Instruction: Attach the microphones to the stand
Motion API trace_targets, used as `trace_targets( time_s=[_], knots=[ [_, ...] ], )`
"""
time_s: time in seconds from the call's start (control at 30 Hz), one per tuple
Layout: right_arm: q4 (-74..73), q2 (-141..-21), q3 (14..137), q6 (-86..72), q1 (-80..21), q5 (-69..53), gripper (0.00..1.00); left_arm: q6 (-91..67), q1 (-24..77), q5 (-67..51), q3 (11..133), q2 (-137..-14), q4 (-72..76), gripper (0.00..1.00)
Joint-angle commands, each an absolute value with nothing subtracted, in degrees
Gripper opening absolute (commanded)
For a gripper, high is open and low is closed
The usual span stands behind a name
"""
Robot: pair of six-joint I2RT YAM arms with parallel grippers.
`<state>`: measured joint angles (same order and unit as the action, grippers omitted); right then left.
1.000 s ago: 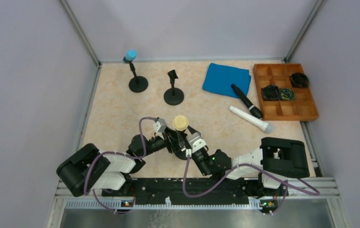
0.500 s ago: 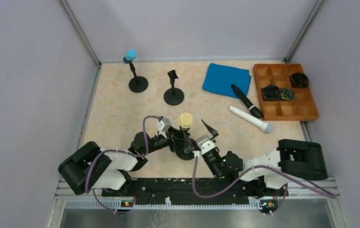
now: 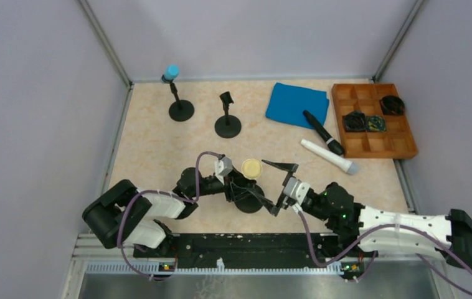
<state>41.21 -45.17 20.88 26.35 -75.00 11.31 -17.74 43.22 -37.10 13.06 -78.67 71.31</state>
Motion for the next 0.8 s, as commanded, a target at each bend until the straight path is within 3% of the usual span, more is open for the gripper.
trace_targets(
  time_s=[0.0,0.17,0.37,0.6,0.77],
  knots=[
    [24.1,-38.8,23.1,23.0,-67.0,-10.2,0.87,-13.9,43.4,-48.4,16.3,-80.1,75.5,0.0],
    [17.9,-39.5,27.8,25.8,-60.1,-21.6,0.88,-11.4,43.4,-52.5,18.0,-81.6,72.6,0.0],
    [17.2,-44.9,33.4,30.0,-59.7,-26.3,0.86,-10.8,43.4,-52.1,19.5,-82.5,69.5,0.0],
    [20.5,-47.3,35.9,30.6,-59.7,-26.2,0.73,-10.9,43.4,-51.2,19.2,-82.3,68.4,0.0],
    [19.2,-46.8,36.5,31.7,-59.7,-25.6,0.54,-11.3,43.4,-51.1,19.2,-82.1,67.5,0.13]
  ],
)
